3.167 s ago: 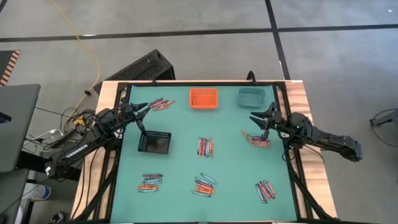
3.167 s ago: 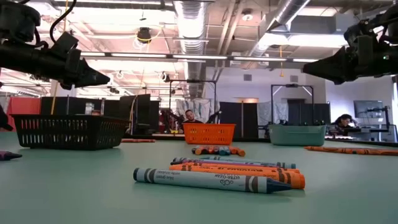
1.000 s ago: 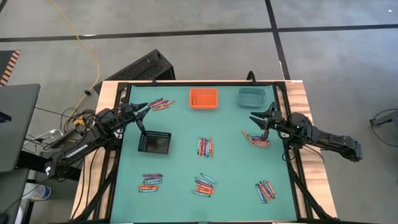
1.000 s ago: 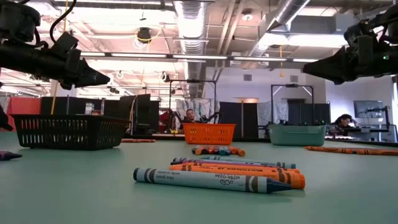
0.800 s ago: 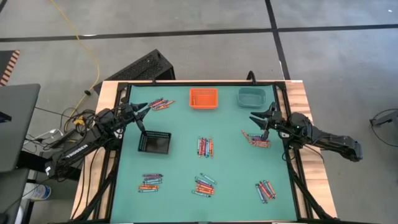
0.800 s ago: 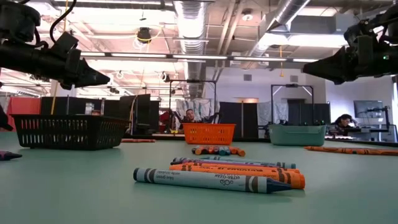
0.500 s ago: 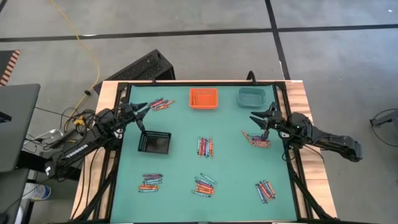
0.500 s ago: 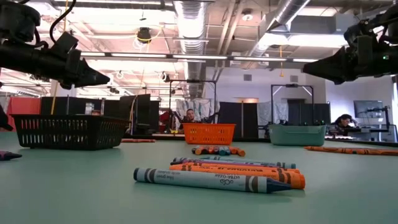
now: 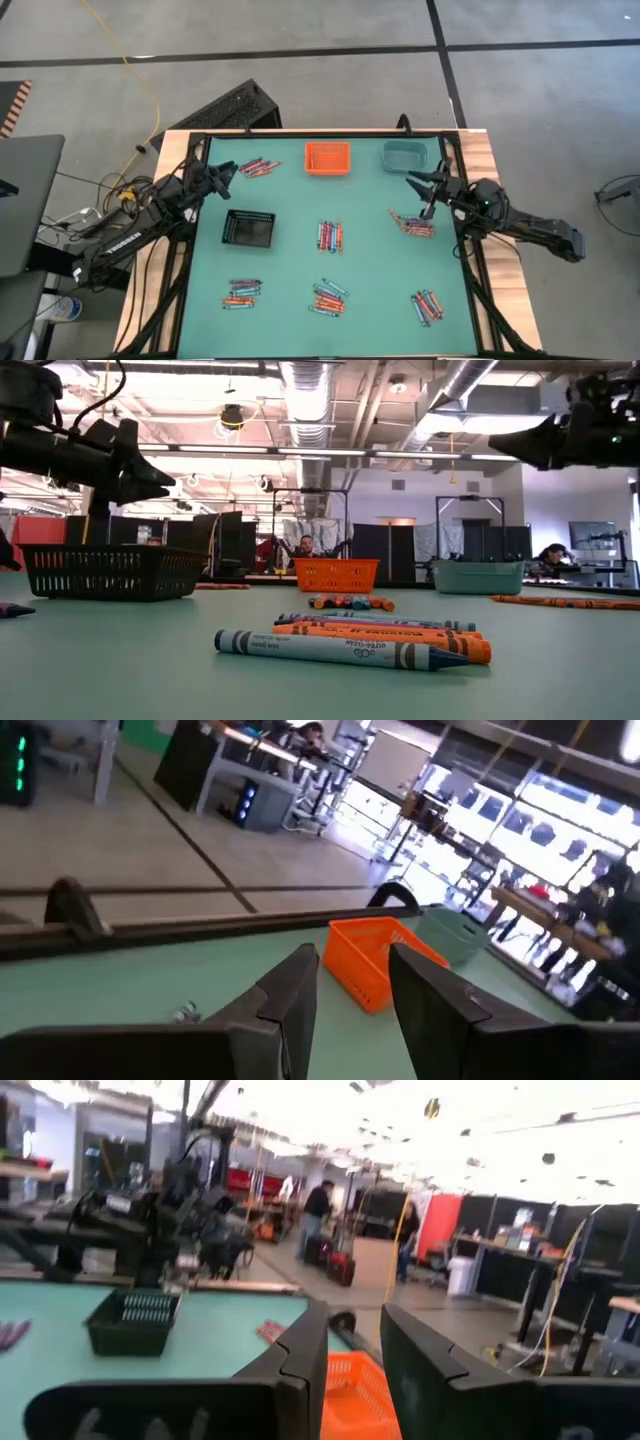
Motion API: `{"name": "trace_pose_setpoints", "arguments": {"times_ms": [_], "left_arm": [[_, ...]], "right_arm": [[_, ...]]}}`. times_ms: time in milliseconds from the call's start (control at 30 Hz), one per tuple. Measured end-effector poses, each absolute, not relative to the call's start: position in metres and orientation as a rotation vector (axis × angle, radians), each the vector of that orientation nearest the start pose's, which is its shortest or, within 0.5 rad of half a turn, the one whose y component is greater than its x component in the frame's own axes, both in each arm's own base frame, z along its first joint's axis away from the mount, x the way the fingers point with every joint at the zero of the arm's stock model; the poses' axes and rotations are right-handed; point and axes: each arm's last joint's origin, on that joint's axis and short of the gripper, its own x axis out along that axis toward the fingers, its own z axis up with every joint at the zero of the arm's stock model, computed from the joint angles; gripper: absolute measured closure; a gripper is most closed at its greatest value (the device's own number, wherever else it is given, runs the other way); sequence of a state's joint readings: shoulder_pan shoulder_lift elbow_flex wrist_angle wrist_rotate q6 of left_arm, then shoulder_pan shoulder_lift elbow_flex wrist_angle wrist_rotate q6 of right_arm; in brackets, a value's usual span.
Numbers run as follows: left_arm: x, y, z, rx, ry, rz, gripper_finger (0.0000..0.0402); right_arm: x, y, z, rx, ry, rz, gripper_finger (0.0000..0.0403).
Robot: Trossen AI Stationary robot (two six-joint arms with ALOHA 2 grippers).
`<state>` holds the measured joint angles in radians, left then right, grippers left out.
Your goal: Sort crayons
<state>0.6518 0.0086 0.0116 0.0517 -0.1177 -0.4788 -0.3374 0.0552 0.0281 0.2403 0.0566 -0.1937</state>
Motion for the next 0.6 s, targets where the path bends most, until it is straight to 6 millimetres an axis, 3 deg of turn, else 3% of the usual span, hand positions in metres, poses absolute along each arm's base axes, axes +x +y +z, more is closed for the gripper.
{"name": "trace_pose_setpoints", "arguments": {"times_ms": [300,500,600], "left_arm": [[0.081,0.058,0.168,-0.458,-0.152,0.603,0.0286],[0.093,0.055,0.173,-0.409,-0.161,0.522,0.0286],[0.102,0.051,0.170,-0.410,-0.109,0.470,0.0286]], "right_arm": [[0.118,-0.043,0.212,-0.168,-0.012,-0.395,0.0295],[0.150,-0.052,0.205,-0.004,0.326,-0.367,0.0295],[0.169,-0.055,0.211,0.031,0.488,-0.344,0.0295]]}}
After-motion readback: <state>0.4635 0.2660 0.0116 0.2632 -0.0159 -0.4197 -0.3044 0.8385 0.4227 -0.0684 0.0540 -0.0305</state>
